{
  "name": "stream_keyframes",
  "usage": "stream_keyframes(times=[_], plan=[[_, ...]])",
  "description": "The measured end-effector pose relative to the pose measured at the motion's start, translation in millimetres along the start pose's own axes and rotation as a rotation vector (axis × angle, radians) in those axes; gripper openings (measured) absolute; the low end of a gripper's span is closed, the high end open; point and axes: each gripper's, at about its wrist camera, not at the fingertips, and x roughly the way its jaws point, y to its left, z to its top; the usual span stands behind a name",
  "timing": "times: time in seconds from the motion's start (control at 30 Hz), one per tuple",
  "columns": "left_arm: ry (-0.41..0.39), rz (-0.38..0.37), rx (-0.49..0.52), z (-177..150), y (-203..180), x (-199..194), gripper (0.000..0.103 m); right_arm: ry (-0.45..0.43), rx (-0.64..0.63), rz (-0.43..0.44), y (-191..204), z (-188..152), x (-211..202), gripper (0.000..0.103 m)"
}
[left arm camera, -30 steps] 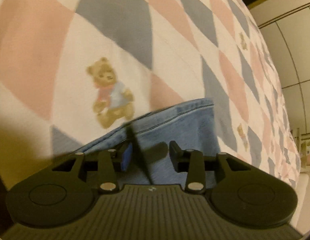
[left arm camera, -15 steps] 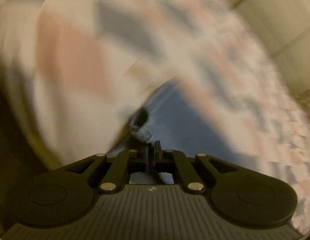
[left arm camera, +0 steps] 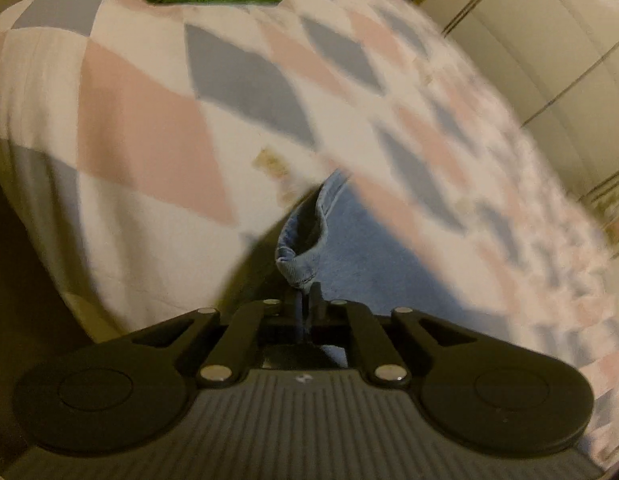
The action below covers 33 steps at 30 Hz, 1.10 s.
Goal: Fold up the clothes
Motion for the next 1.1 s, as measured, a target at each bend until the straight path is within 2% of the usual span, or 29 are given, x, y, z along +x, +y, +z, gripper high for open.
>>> stream_keyframes(times=[0.07, 0.13, 0.2, 0.27, 0.3, 0.33, 0.37, 0.47, 0.53, 0.57, 0.63, 0.7, 0.73, 0.77, 0.83, 0.93, 1.03, 1.07, 1.1], plan=[[0.058, 0.052, 0.016, -6.8, 6.3, 17.8, 0.005, 0.010, -0.045, -0.017, 5.4, -1.5, -3.2, 0.004], [0.038, 0.101, 0.012, -5.8, 0.1, 10.4, 0.006, 0.021, -0.091, -0.033, 10.8, -3.0, -6.4, 0.004], [0.019, 0.150, 0.009, -4.9, -6.1, 3.1, 0.014, 0.031, -0.136, -0.050, 16.2, -4.4, -9.5, 0.013], [-0.016, 0.242, 0.000, -4.9, -8.9, -11.0, 0.021, 0.041, -0.181, -0.067, 21.5, -5.9, -12.7, 0.035], [-0.034, 0.293, -0.006, -5.4, -9.6, -19.3, 0.021, 0.046, -0.204, -0.075, 24.2, -6.7, -14.3, 0.036], [-0.038, 0.310, -0.010, -6.7, -12.5, -25.0, 0.021, 0.052, -0.227, -0.083, 26.9, -7.4, -15.9, 0.035], [-0.038, 0.297, -0.003, -8.7, -20.3, -29.7, 0.021, 0.022, -0.271, -0.097, 28.2, -4.6, -25.4, 0.035], [-0.055, 0.187, 0.115, -21.5, -68.9, -36.1, 0.022, -0.102, -0.416, -0.158, 28.7, 7.2, -51.2, 0.035], [-0.063, 0.123, 0.209, -42.2, -108.4, -26.1, 0.026, -0.165, -0.523, -0.242, 9.1, 16.9, -66.4, 0.035], [-0.057, 0.113, 0.231, -52.3, -123.0, -15.0, 0.028, -0.176, -0.544, -0.269, -0.6, 25.4, -71.3, 0.035], [-0.008, 0.149, 0.239, -73.3, -140.1, 16.8, 0.029, -0.195, -0.520, -0.261, -31.6, 49.8, -90.2, 0.032], [0.046, 0.233, 0.234, -91.8, -150.5, 43.2, 0.023, -0.206, -0.457, -0.257, -60.6, 75.9, -105.9, 0.024], [0.031, 0.243, 0.241, -101.0, -159.6, 42.9, 0.023, -0.218, -0.435, -0.268, -72.9, 87.9, -116.3, 0.014], [0.020, 0.241, 0.250, -110.0, -169.5, 41.5, 0.023, -0.242, -0.427, -0.286, -83.9, 98.6, -132.8, 0.014], [0.031, 0.170, 0.276, -127.8, -194.6, 32.7, 0.023, -0.294, -0.417, -0.327, -105.1, 119.2, -169.1, 0.018], [0.035, 0.124, 0.352, -145.0, -216.4, 35.5, 0.026, -0.384, -0.426, -0.333, -119.5, 139.3, -215.3, 0.027], [0.038, 0.078, 0.427, -162.3, -238.1, 38.3, 0.031, -0.409, -0.466, -0.290, -119.5, 147.3, -219.3, 0.035], [0.039, 0.062, 0.451, -168.0, -245.3, 39.3, 0.030, -0.393, -0.473, -0.317, -127.2, 151.7, -218.1, 0.032], [0.040, 0.047, 0.476, -173.8, -252.6, 40.2, 0.030, -0.373, -0.478, -0.354, -137.8, 157.0, -218.8, 0.025]])
